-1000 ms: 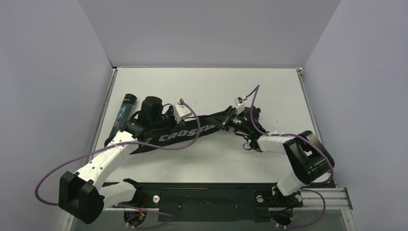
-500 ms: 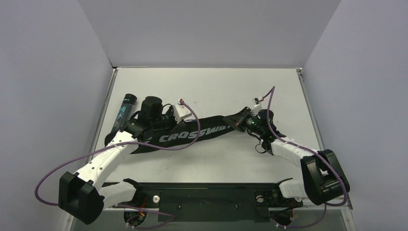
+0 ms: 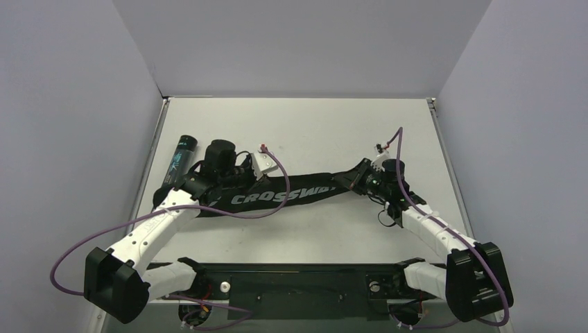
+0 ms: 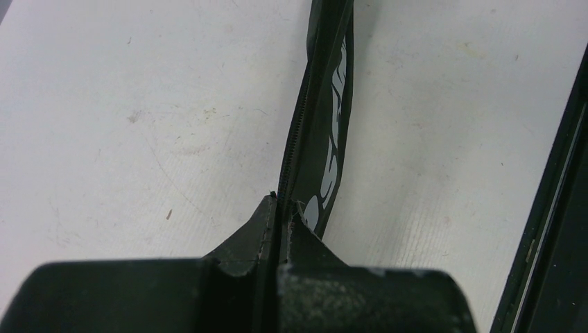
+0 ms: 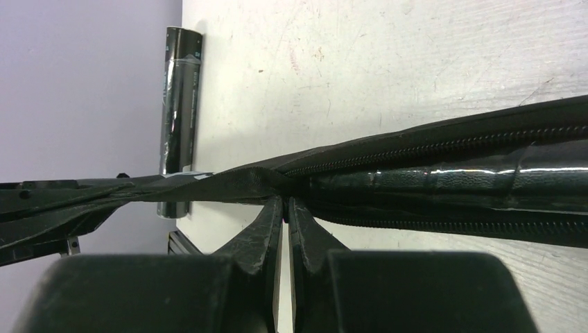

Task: Pack up the badminton gear
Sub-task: Zip the racket bag at the center of the board.

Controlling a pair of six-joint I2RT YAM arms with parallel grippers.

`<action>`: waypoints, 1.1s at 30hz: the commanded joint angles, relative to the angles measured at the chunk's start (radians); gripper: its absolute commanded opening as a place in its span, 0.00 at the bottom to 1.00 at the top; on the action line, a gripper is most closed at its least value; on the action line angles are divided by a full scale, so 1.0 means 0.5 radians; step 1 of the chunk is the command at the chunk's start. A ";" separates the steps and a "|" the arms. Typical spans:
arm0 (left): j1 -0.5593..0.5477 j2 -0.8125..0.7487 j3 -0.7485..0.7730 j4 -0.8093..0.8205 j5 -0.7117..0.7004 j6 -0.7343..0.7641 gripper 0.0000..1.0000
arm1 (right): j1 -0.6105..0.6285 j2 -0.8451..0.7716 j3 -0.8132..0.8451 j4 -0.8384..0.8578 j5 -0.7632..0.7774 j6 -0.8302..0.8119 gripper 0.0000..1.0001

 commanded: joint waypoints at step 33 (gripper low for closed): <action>-0.752 0.745 0.481 0.447 -0.343 -0.052 0.87 | 0.431 -0.348 0.230 -0.373 0.505 -0.061 0.00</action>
